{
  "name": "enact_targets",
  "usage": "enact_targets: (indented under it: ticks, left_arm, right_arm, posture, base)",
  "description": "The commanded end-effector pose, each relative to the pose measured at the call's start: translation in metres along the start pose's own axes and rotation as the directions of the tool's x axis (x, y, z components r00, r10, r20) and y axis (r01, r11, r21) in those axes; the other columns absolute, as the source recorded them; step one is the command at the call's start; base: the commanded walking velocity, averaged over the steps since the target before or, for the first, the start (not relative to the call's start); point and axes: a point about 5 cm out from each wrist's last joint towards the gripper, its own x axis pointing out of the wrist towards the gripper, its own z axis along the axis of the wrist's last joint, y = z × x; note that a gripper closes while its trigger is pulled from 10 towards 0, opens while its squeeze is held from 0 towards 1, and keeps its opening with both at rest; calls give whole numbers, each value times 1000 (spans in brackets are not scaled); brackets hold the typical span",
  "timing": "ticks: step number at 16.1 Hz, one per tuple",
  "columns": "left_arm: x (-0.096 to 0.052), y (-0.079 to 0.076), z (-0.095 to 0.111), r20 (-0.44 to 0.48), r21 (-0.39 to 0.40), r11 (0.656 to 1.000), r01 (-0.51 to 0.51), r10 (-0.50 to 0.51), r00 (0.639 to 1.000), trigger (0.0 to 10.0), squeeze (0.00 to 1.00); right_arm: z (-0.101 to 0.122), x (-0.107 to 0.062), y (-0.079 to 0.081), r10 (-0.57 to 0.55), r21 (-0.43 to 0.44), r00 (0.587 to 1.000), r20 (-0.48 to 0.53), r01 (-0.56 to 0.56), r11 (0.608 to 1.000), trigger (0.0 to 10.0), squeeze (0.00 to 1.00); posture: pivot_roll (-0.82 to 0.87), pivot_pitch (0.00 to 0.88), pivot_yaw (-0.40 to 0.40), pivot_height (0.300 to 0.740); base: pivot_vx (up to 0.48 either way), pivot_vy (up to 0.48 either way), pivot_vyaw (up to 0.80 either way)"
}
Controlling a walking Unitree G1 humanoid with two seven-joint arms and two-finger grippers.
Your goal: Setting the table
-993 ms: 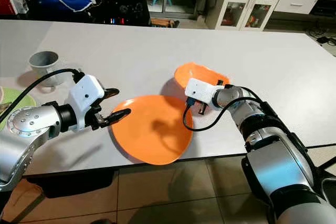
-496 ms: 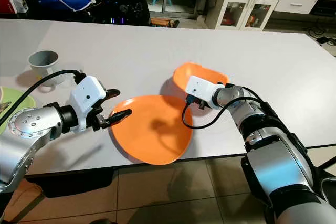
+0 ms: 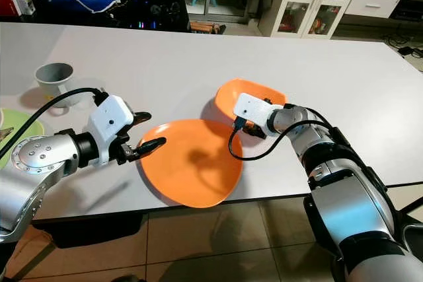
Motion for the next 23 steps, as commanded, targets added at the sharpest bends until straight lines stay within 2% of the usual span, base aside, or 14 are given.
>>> enact_targets:
  ticks: [1, 8, 9, 11, 12, 16, 19, 21, 23]
  left_arm:
    - [2, -4, 3, 5, 8, 1000, 17, -17, 1000, 10000, 0]
    - [4, -8, 3, 7, 4, 1000, 17, -17, 1000, 10000, 0]
    - [5, -12, 2, 13, -5, 1000, 6, -5, 1000, 10000, 0]
    - [7, -18, 1, 28, -13, 1000, 2, -2, 1000, 10000, 0]
    - [10, -19, 3, 50, -14, 1000, -10, 11, 999, 10000, 0]
    - [19, -14, 13, 118, 5, 997, -74, 73, 990, 10000, 0]
    - [25, -8, 16, 154, 1, 993, -122, 121, 981, 10000, 0]
    - [28, -9, 15, 162, 5, 992, -124, 122, 979, 10000, 0]
    - [29, -10, 14, 162, 6, 992, -124, 121, 979, 10000, 0]
  right_arm:
    - [-3, -4, -6, -4, 24, 1000, -2, 4, 1000, 10000, 1000]
    - [-12, -7, -3, 6, 15, 1000, -26, -5, 1000, 10000, 1000]
    - [-18, -10, -5, -29, -39, 998, -47, 27, 999, 10000, 1000]
    - [-24, -15, -7, -51, -66, 997, -54, 47, 997, 10000, 1000]
    - [-25, -18, -7, -37, -17, 999, -19, 37, 999, 10000, 0]
    - [-26, -34, -16, -87, 55, 990, 110, 81, 995, 10000, 0]
    - [-18, -52, -27, -160, 67, 958, 238, 148, 987, 10000, 0]
    - [-13, -63, -29, -170, 62, 943, 287, 159, 985, 10000, 0]
    - [-13, -65, -29, -178, 67, 940, 293, 165, 984, 10000, 0]
  posture:
    - [56, 0, -126, 740]
    - [49, 0, -145, 740]
    - [48, 0, -154, 740]
    - [42, 0, -149, 740]
    - [41, 0, -142, 740]
    - [26, 0, -97, 740]
    - [-1, 0, -56, 740]
    - [-5, 0, -49, 740]
    - [-9, 0, -43, 740]
  base:
    - [0, 0, 0]
    - [0, 0, 0]
    - [0, 0, 0]
    - [0, 0, 0]
    - [0, 0, 0]
    - [0, 0, 0]
    - [0, 0, 0]
    - [0, 0, 0]
    - [0, 0, 0]
